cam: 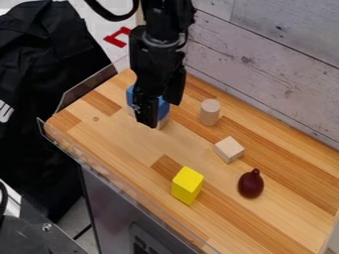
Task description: Put the blue rectangle on the center of the table
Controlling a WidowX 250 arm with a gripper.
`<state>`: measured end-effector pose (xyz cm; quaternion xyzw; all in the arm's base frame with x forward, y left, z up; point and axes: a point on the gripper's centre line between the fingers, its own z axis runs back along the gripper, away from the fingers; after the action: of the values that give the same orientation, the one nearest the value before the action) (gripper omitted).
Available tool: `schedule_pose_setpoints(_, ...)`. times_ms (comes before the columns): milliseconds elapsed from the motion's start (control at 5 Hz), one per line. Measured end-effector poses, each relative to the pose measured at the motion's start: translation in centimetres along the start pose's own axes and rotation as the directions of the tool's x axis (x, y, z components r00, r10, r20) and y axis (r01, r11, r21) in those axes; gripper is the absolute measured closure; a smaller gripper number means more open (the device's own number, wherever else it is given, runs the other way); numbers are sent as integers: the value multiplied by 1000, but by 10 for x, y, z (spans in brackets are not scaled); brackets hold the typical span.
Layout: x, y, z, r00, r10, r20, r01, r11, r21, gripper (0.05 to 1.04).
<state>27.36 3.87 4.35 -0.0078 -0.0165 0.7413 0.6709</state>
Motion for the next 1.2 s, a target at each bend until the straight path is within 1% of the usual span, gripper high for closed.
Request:
schedule_pose_setpoints(200,-1,5,-8,1000,0,-4,0,999,34,85)
schedule_pose_setpoints(400,-3,1,-12,1000,-15,-12,17,994,105,85)
schedule_pose_setpoints(600,-1,-14,-5,1000,-28,-13,29,995,91,85)
schedule_pose_setpoints(800,6,-20,4,1000,-2,-13,3,998,56,85)
schedule_pose_setpoints(1000,13,-25,16,999,12,-44,-13,1000,-22,85)
schedule_pose_setpoints(1200,26,-25,15,998,37,-46,-38,999,-31,85)
